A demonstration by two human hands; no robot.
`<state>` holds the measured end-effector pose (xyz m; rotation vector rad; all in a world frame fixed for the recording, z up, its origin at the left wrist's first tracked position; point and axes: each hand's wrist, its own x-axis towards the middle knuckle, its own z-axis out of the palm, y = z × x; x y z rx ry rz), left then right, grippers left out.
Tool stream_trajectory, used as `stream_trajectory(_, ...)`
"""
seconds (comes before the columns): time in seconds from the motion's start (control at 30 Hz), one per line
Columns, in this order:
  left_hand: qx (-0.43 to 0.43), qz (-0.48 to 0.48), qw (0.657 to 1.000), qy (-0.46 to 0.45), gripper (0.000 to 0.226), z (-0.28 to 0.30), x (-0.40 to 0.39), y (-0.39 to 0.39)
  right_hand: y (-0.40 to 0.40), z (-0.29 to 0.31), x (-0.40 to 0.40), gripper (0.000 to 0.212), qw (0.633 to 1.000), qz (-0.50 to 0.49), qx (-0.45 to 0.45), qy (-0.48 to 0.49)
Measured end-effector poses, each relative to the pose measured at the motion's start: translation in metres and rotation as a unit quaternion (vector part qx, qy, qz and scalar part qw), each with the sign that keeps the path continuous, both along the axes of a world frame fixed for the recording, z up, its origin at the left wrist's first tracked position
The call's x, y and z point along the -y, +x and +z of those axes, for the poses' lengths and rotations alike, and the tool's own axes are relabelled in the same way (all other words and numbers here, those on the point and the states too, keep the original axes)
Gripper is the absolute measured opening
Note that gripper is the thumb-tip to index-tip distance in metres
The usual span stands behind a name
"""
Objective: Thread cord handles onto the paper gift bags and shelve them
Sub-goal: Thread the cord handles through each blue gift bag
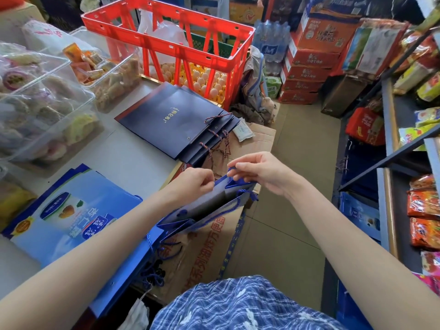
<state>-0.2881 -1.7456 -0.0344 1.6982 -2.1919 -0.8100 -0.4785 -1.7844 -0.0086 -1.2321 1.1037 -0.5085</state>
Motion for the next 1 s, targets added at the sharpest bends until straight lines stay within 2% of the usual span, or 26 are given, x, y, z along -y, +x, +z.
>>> stream_trajectory(0.07,0.001,0.026,1.0,0.013,0.017,-0.007,0.0,0.005,0.009,-0.006,0.001,0.015,0.998,0.023,-0.049,-0.038)
stream_trajectory(0.13,0.024,0.067,0.996,-0.047,0.01,-0.015,0.001,0.004,0.019,-0.014,0.001,0.006,0.995,0.0,-0.074,-0.071)
stream_trajectory(0.2,0.05,0.109,0.979,-0.167,0.008,-0.017,-0.001,0.0,0.026,-0.018,0.003,0.009,0.993,-0.057,-0.046,-0.093)
stream_trajectory(0.23,0.029,0.129,0.973,-0.192,0.01,-0.014,-0.002,-0.005,0.027,-0.019,0.004,0.012,0.991,-0.083,-0.025,-0.106)
stream_trajectory(0.27,-0.014,0.143,0.974,-0.174,0.01,-0.01,-0.003,-0.009,0.027,-0.019,0.005,0.013,0.988,-0.101,-0.007,-0.118)
stream_trajectory(0.33,-0.153,0.188,0.97,-0.002,0.024,0.0,0.001,-0.017,0.028,-0.019,0.008,0.012,0.984,-0.11,0.007,-0.142)
stream_trajectory(0.37,-0.255,0.232,0.933,0.1,0.028,0.004,0.007,-0.018,0.028,-0.019,0.01,0.012,0.982,-0.102,-0.003,-0.156)
stream_trajectory(0.4,-0.338,0.276,0.881,0.18,0.028,0.006,0.015,-0.018,0.027,-0.02,0.012,0.012,0.981,-0.085,-0.019,-0.174)
stream_trajectory(0.43,-0.388,0.3,0.838,0.239,0.027,0.01,0.023,-0.015,0.025,-0.02,0.015,0.012,0.979,-0.059,-0.035,-0.193)
stream_trajectory(0.47,-0.417,0.305,0.81,0.278,0.025,0.011,0.029,-0.011,0.024,-0.02,0.017,0.012,0.977,-0.029,-0.043,-0.205)
stream_trajectory(0.53,-0.443,0.298,0.786,0.313,0.015,0.013,0.035,-0.005,0.022,-0.021,0.022,0.016,0.977,0.024,-0.044,-0.208)
stream_trajectory(0.63,-0.448,0.304,0.778,0.318,0.008,0.012,0.039,-0.003,0.017,-0.023,0.029,0.02,0.981,0.051,-0.019,-0.188)
stream_trajectory(0.7,-0.423,0.319,0.79,0.308,0.006,0.012,0.042,-0.006,0.014,-0.024,0.034,0.022,0.984,0.068,0.0,-0.167)
stream_trajectory(0.9,-0.372,0.347,0.806,0.302,0.015,0.006,0.047,-0.015,0.006,-0.024,0.048,0.022,0.983,0.14,0.005,-0.122)
stream_trajectory(1.0,-0.401,0.338,0.794,0.308,0.012,0.007,0.046,-0.015,0.004,-0.025,0.049,0.019,0.986,0.129,0.008,-0.11)
